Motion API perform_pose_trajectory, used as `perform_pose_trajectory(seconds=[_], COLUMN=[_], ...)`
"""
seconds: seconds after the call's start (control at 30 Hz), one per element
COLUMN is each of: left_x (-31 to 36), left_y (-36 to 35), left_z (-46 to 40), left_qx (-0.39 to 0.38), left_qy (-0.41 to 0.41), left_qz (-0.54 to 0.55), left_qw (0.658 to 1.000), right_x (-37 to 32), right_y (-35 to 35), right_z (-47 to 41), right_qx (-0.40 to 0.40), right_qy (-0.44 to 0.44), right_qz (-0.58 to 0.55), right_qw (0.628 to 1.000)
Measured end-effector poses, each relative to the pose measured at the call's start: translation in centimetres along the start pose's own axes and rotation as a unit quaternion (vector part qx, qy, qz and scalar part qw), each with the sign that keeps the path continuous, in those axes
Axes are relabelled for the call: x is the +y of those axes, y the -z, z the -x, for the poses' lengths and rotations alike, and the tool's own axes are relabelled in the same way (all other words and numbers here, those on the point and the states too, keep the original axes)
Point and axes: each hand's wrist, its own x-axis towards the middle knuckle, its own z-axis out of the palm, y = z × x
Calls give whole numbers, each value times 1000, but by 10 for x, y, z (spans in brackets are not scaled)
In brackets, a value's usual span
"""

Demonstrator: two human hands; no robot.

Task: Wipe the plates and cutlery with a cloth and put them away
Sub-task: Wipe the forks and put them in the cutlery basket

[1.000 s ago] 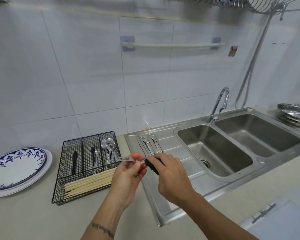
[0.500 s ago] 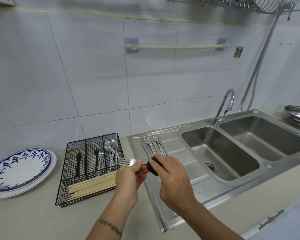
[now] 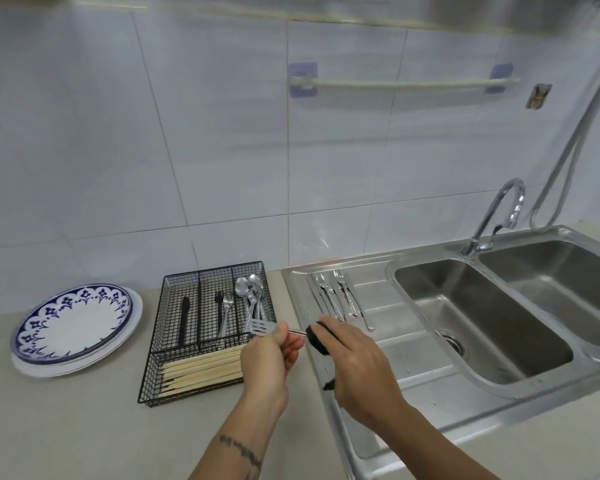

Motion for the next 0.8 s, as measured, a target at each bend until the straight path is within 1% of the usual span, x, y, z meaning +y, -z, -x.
perform_pose_trajectory(seconds=[0.1, 0.2, 0.3, 0.4, 0.5, 0.57, 0.7, 0.73, 0.8], left_x=[8, 27, 50, 76, 95, 99, 90, 85, 71], left_y=[14, 30, 41, 47, 51, 51, 45, 42, 33], left_z=[-21, -51, -87, -131, -172, -190, -205, -205, -205], left_qx=[50, 67, 96, 125, 127, 127, 114, 108, 106], left_qy=[-34, -34, -40, -58, -42, -45, -71, -74, -106], left_qz=[-1, -1, -93, -213, -281, -362, -513, -534, -545], left_qw=[998, 997, 990, 967, 951, 922, 848, 835, 825], right_x=[11, 14, 15, 19, 30, 39, 65, 72, 89], right_y=[-8, -16, -23, -31, -39, -43, -43, -41, -37], right_z=[-4, -16, -28, -35, -32, -27, -18, -19, -20], right_qx=[-46, -50, -59, -89, -111, -124, -115, -109, -91], right_qy=[-76, -103, -120, -139, -154, -175, -220, -238, -273], right_qz=[-18, -18, -37, -50, -60, -60, -65, -63, -57], right_qw=[996, 993, 990, 985, 980, 975, 967, 963, 956])
